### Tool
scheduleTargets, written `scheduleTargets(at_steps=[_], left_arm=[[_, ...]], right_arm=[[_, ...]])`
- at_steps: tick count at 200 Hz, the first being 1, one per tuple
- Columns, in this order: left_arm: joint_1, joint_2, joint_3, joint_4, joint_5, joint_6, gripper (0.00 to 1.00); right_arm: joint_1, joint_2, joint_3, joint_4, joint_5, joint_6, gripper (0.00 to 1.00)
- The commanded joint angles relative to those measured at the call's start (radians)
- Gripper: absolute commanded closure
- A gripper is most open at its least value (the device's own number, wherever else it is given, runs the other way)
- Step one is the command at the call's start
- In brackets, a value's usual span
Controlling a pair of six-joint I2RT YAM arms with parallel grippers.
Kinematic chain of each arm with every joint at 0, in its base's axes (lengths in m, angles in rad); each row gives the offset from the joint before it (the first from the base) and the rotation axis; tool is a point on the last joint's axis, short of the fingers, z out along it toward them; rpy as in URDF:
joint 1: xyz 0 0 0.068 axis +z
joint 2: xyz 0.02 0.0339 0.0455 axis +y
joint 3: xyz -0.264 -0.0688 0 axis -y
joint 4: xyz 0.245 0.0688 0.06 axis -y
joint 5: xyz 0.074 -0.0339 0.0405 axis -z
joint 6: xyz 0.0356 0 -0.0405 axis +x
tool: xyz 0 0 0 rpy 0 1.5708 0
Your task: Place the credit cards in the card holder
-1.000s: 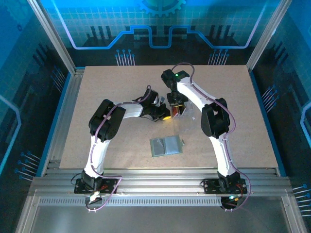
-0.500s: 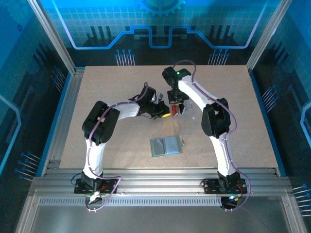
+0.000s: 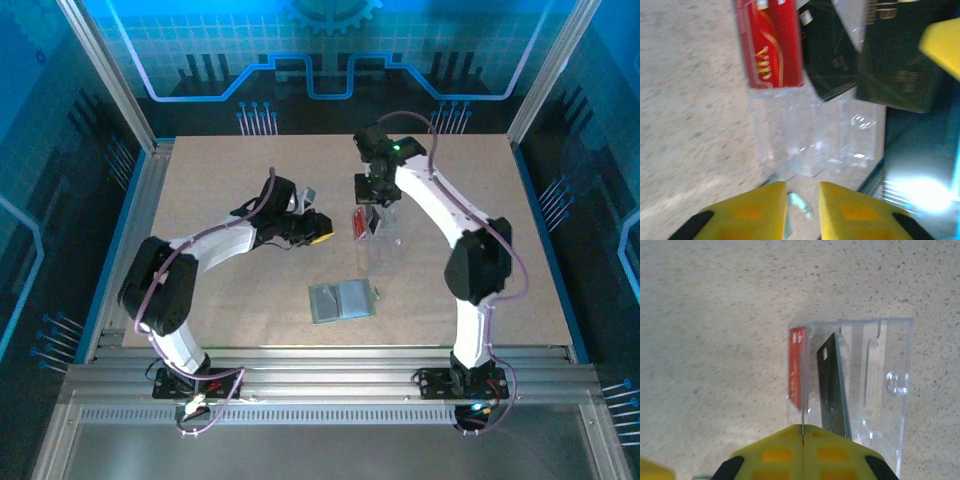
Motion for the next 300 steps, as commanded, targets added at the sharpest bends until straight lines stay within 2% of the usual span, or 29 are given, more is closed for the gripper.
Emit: scheduleTargets(at_steps=[1,27,49,76,109,135,165,205,300], left_arm=[[-0.032,-0.096,-0.078,-0.189,-0.143,0.123,0.69],[-0.103,-0.143,-0.135,-0.285,-0.259,0.163,0.62],[-0.166,-0.12,-0.157,-0.293,-0.302,0.16,0.58],[-0.208,-0.069,-0.168,-0.287,-0.356,0.124,0.58],[-0.232,-0.029,-0.181,-0.284,-0.417,0.102,0.58],[-0.243,0.014,-0.187,-0.275,-0.425,0.095,0.6],[-0.25,0.046,-0.205,-0.262,-0.436,0.08,0.65],[-0.25,0.044,-0.247,-0.244,-0.438,0.062,0.71],[-0.25,0.056,-0.262,-0.23,-0.43,0.061,0.72]], right_arm=[[0.035,-0.181,-0.208,0.199,-0.144,-0.013,1.0],[0.07,-0.398,-0.565,0.509,-0.3,0.008,1.0],[0.099,-0.513,-0.813,0.729,-0.345,0.036,1.0],[0.107,-0.568,-1.07,1.005,-0.427,0.108,1.0],[0.125,-0.579,-1.268,1.24,-0.415,0.177,1.0],[0.13,-0.543,-1.315,1.339,-0.436,0.197,1.0],[0.137,-0.513,-1.321,1.371,-0.435,0.209,1.0],[0.14,-0.492,-1.315,1.359,-0.421,0.191,1.0],[0.162,-0.457,-1.321,1.331,-0.388,0.173,1.0]])
